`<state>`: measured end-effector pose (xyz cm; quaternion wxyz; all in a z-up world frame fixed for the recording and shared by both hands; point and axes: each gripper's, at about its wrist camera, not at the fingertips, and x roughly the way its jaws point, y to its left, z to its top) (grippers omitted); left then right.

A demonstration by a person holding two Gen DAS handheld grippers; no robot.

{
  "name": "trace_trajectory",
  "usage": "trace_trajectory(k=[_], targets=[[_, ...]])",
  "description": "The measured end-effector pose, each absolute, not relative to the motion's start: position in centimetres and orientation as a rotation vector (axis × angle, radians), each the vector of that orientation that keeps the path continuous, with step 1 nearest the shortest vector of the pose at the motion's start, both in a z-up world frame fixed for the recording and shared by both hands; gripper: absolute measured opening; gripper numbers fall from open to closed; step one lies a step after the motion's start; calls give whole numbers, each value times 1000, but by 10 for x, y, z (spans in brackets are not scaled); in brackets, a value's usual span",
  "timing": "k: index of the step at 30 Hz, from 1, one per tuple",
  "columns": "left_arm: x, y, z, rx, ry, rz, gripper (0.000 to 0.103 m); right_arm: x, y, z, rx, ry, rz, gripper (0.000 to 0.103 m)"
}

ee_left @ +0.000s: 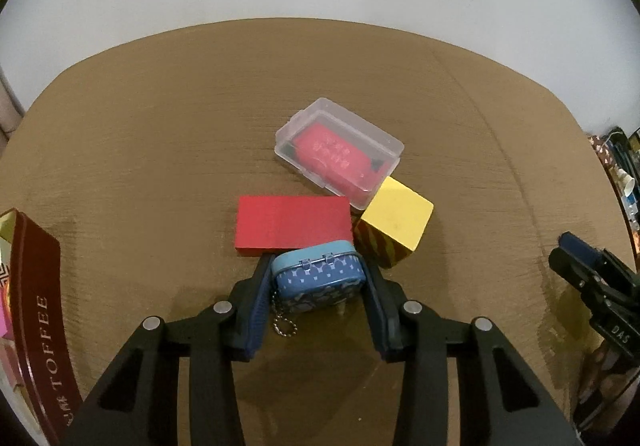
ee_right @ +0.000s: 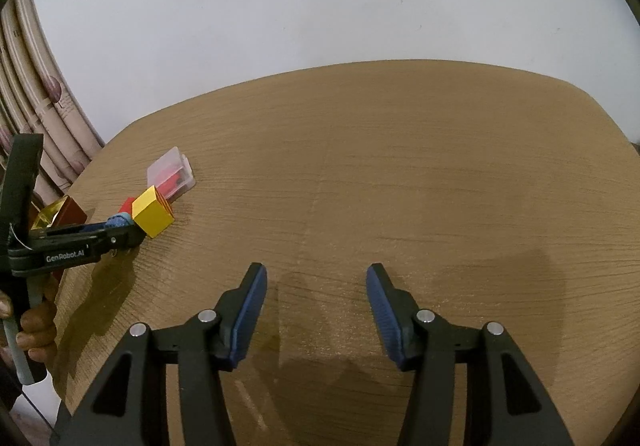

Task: Organize rigid objects
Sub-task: 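Carry the blue pouch into the tin beside the tape measure and release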

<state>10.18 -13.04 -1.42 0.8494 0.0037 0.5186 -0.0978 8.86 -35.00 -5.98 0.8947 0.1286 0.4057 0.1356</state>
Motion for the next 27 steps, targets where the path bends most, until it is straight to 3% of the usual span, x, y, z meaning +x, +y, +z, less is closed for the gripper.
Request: trace_trajectory(k=[10,17,27], targets=[[37,-95,40,-73,1083,-235,38,92,-350,-57,251,849,279,54],[24,24,87,-148,1158,-36,38,95,-340,-56,195,858,261,55],[51,95,31,-89,1306,67,38,101,-321,-59,101,873,238,63]])
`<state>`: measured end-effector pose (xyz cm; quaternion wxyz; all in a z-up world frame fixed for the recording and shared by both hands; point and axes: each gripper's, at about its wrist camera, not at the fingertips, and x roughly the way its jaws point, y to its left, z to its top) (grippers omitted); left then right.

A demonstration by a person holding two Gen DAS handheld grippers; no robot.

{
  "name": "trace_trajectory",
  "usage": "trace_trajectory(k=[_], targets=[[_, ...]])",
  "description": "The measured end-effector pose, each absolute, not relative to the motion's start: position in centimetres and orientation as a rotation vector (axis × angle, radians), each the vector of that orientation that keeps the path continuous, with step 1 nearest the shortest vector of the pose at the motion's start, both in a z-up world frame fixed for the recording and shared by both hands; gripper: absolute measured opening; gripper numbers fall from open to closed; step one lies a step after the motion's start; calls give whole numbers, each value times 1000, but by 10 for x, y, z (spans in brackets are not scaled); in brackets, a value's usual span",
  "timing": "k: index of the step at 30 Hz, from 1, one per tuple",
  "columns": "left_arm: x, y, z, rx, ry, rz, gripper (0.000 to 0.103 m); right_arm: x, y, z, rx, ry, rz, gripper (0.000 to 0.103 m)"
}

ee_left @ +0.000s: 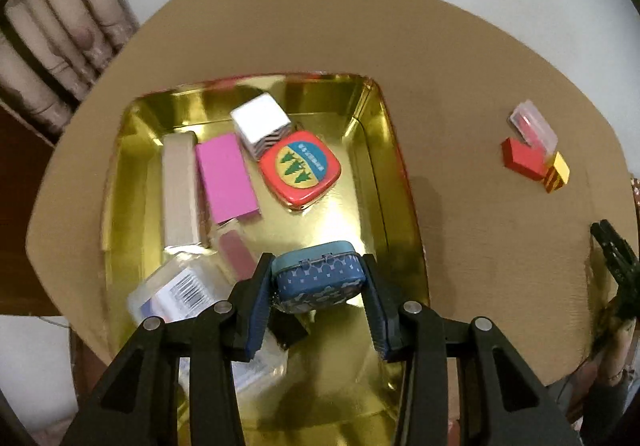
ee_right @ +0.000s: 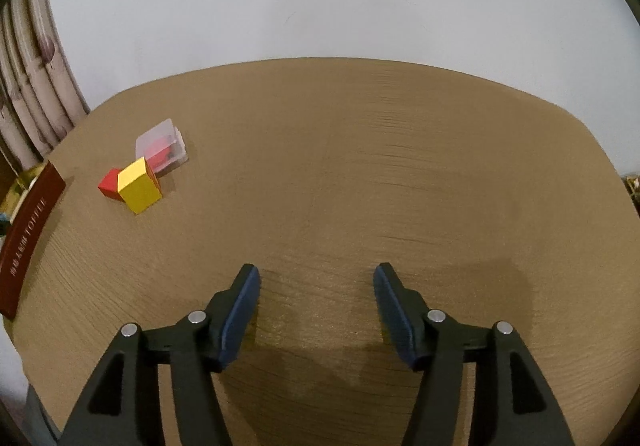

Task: Organize rigid objects
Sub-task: 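Carry the blue pouch into the tin beside the tape measure and release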

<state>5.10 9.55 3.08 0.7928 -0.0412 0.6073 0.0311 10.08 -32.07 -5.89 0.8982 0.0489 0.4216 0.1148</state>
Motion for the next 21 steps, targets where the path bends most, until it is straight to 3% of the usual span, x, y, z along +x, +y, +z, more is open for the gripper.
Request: trace_trajectory(k=[11,15,21], targets=[[74,91,16,-107,1296,89,39,104,-312,-61,67,879,235,66],[74,90,26,-103,1259,106,58,105,-311,-61,70,879,237,67],[45,79,66,-114,1138,160,60,101,-313,-61,84,876,236,67]])
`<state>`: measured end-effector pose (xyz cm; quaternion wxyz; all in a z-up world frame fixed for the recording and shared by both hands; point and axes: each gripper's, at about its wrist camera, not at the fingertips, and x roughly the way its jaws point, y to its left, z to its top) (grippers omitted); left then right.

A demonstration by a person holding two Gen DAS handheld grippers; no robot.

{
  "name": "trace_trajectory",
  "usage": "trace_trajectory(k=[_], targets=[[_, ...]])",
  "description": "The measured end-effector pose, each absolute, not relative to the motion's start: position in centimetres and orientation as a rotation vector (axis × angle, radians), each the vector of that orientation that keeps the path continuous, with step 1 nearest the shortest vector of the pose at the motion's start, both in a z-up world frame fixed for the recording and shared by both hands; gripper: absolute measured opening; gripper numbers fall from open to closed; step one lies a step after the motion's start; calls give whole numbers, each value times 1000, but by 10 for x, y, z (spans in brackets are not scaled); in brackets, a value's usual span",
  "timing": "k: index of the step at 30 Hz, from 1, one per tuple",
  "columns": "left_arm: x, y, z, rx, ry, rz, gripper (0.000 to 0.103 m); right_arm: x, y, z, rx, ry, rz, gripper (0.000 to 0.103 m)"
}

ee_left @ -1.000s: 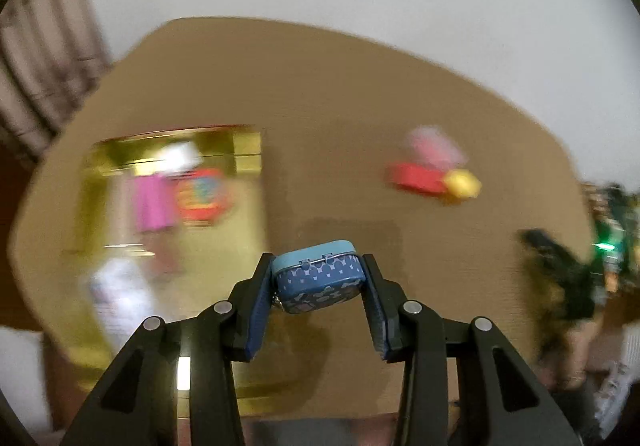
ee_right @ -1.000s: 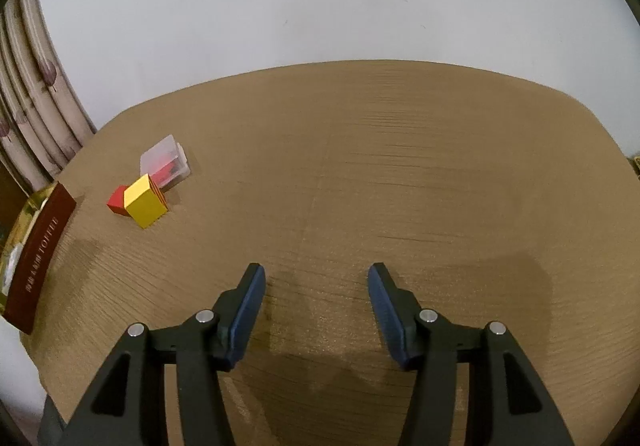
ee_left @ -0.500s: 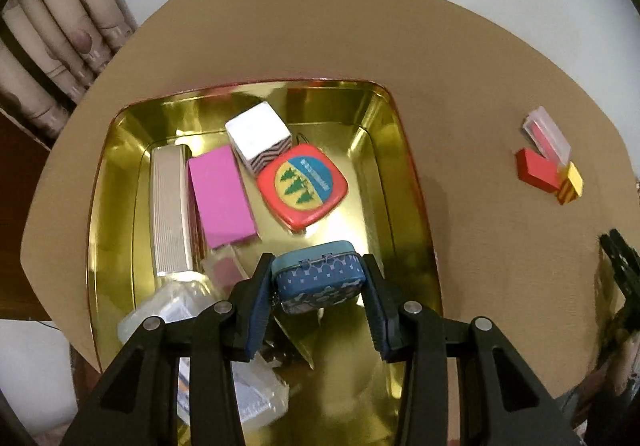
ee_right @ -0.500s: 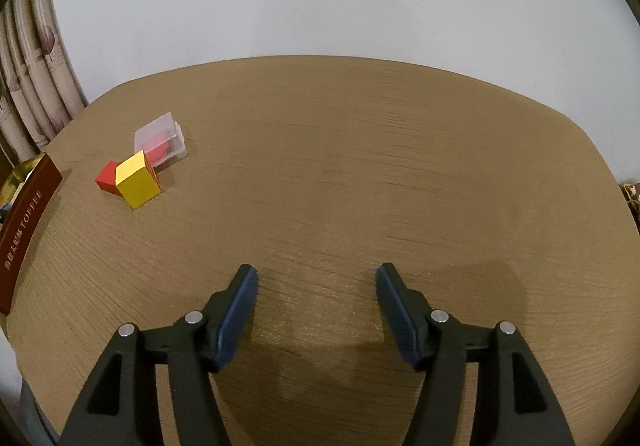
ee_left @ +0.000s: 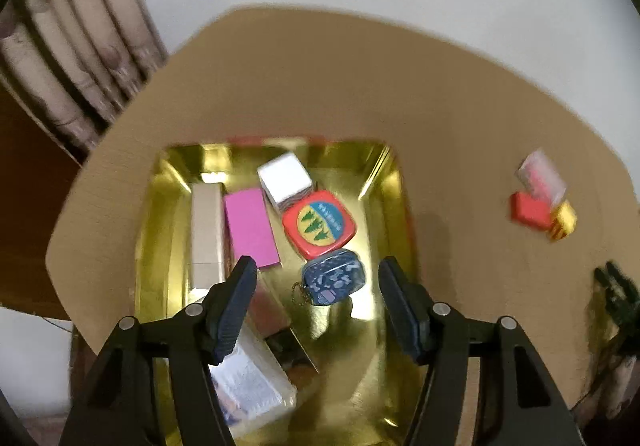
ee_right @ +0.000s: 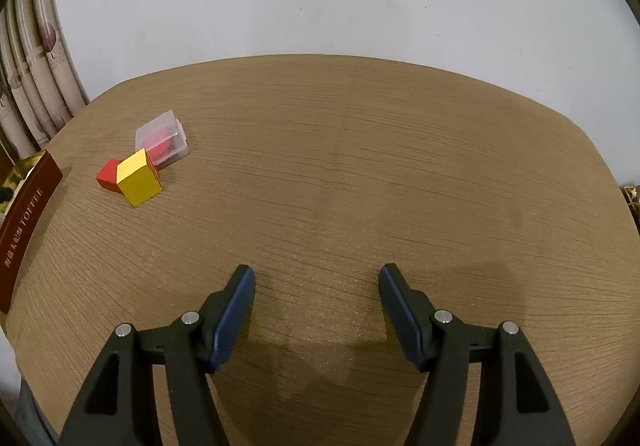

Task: Organize rigid objects
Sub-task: 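Carry the blue pouch into the tin beside the tape measure and release, then grasp the yellow cube with the right gripper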

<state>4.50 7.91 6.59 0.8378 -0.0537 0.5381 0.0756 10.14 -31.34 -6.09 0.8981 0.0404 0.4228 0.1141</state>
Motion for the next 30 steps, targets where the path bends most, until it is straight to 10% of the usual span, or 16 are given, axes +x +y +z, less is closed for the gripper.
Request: trace_trajectory(k=[30], targets=[[-134,-4,66,-132,863,83,71,148,-190,-15,-131,814,638,66]])
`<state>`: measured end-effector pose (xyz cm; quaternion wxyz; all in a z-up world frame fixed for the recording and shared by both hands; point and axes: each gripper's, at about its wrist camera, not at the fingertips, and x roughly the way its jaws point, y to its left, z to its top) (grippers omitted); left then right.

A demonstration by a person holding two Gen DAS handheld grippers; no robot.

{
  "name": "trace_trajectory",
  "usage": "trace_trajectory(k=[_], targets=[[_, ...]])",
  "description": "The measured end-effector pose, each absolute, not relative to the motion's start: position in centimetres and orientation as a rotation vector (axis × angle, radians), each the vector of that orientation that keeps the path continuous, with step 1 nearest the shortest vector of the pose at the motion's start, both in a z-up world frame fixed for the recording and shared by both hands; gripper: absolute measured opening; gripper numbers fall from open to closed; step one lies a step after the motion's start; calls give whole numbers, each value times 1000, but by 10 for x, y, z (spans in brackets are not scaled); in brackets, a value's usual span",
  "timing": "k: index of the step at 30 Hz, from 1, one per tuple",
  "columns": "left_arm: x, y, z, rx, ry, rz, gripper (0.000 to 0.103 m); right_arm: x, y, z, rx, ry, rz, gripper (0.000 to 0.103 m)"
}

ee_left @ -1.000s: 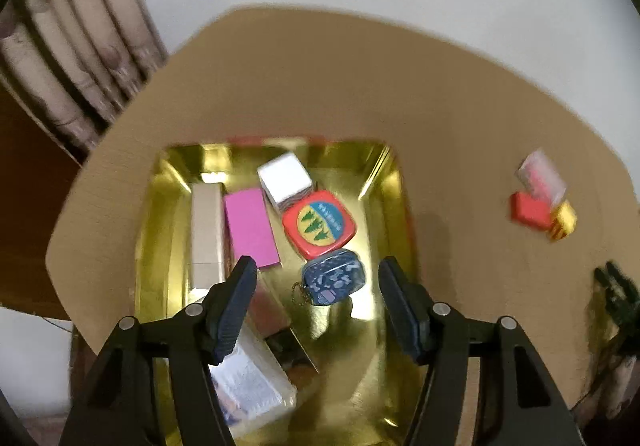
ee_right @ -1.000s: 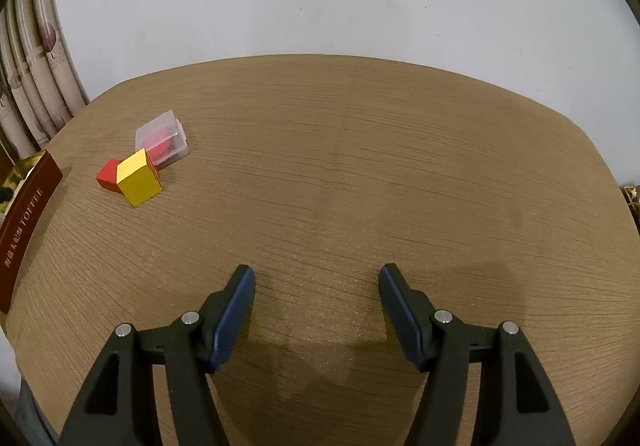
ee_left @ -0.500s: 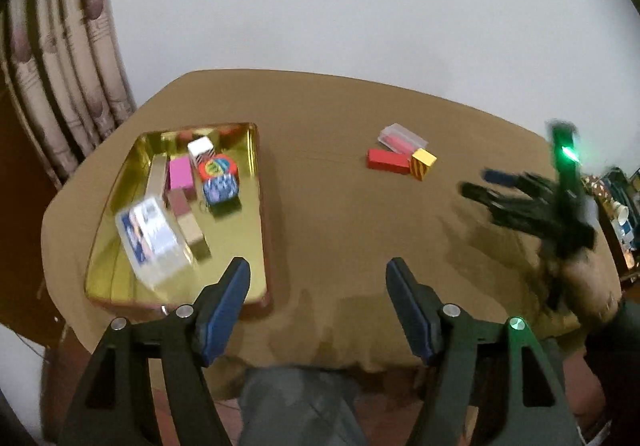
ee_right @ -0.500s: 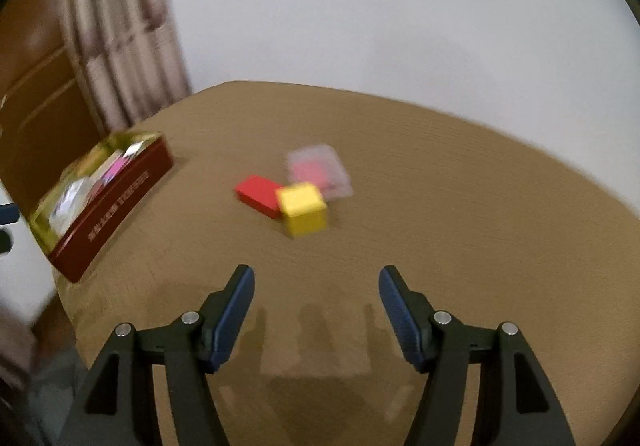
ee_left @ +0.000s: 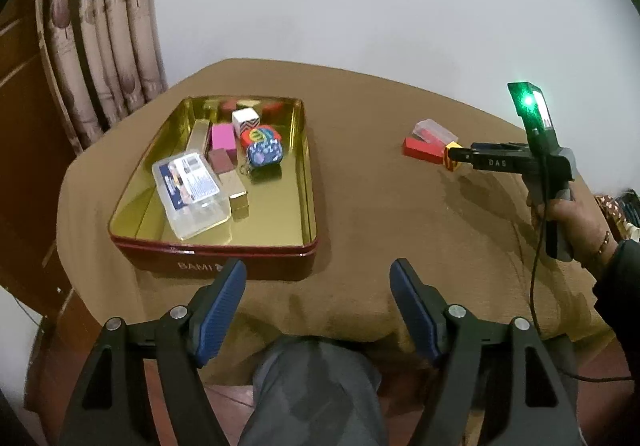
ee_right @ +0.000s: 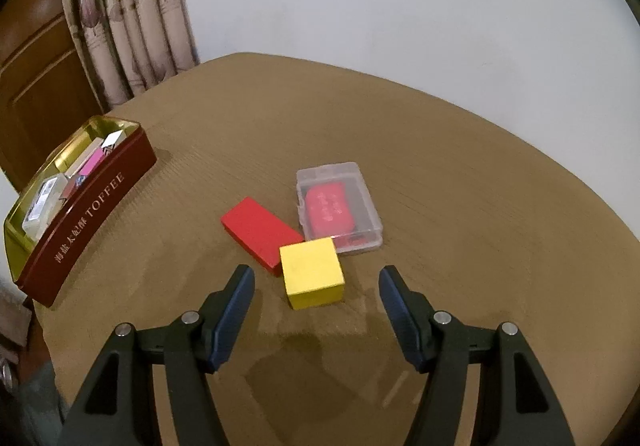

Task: Organize rigid objects
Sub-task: 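Grasp the yellow cube with the right gripper, then carry the yellow cube into the tin beside the blue pouch and release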

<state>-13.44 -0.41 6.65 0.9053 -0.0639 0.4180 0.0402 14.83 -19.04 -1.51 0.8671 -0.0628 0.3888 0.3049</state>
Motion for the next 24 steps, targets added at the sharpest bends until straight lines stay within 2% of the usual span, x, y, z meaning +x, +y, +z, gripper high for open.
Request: trace_trajectory(k=[2,4,5,13,18,24], targets=[[-134,-4,63,-131,880,78,71,153,-184,-19,-151,826,636,58],[-133,-4,59,-132,895,75,71,158,-178,-26,-160,860,649,34],[-133,-4,58,-133,899,73,71,160,-177,-29,-166,870,648,31],[-140,2,58,-161,908,90,71,151,-181,-22,-157,877,637,30],[-160,10,65,-137,868,152,74,114,-164,32,-86,802,794,30],[-173,31,66,-184,878,183,74,68,-77,90,-168,732,1063,30]])
